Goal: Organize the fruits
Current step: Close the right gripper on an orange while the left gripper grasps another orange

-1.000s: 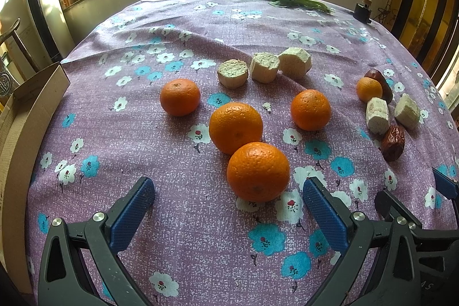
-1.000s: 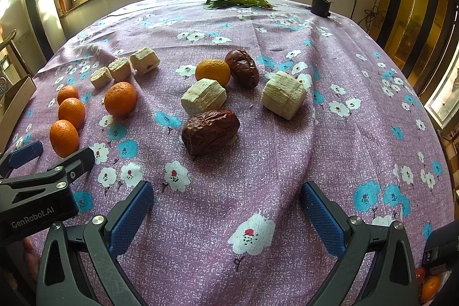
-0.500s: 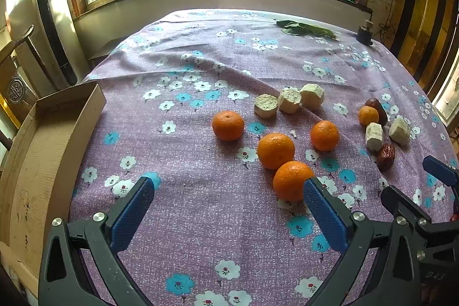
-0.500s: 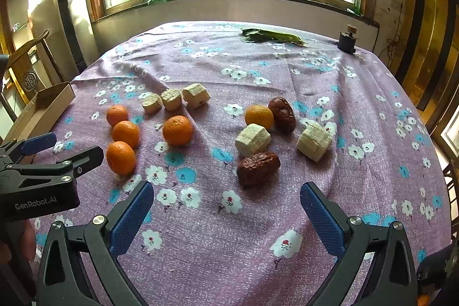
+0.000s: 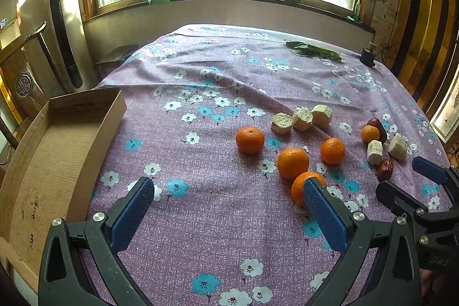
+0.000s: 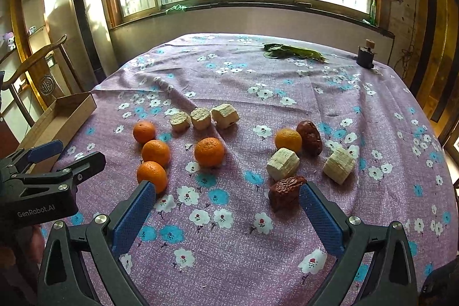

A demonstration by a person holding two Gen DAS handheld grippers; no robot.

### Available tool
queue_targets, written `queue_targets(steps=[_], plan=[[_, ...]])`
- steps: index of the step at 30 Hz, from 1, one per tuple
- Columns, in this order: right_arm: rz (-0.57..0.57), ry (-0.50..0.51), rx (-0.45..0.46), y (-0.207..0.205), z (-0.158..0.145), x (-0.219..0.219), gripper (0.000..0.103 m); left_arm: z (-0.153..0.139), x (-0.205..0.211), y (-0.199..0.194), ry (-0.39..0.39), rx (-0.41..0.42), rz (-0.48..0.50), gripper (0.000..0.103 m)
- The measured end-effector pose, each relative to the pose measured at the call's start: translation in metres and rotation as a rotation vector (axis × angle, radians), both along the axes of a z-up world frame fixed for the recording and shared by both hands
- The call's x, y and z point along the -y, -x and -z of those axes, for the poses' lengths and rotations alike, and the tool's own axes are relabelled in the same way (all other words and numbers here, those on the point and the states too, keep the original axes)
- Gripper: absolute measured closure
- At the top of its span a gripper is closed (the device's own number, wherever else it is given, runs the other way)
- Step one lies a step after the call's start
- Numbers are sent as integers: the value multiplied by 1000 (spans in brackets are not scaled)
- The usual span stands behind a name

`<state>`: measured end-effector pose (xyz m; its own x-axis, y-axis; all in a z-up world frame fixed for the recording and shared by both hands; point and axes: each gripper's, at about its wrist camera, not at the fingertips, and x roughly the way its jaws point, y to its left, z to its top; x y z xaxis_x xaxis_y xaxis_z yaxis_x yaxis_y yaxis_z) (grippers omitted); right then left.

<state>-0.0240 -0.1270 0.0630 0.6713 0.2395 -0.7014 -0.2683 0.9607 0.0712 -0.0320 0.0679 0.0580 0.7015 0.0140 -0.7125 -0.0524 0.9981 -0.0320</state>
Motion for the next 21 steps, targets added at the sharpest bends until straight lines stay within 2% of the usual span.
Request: queue_targets(steps=[5, 7, 8, 21], plan=[[-29, 4, -2, -1, 1, -8, 6, 1, -3, 1, -15, -6, -14, 0], [-44, 2, -13, -2, 2, -10, 15, 2, -4, 1, -23, -6, -18, 0], [-49, 3, -20, -2, 3, -11, 17, 2, -4, 1, -24, -6, -17, 0], [-75, 1, -32, 0, 8, -16, 17, 11, -7, 0, -4, -41, 10, 0]])
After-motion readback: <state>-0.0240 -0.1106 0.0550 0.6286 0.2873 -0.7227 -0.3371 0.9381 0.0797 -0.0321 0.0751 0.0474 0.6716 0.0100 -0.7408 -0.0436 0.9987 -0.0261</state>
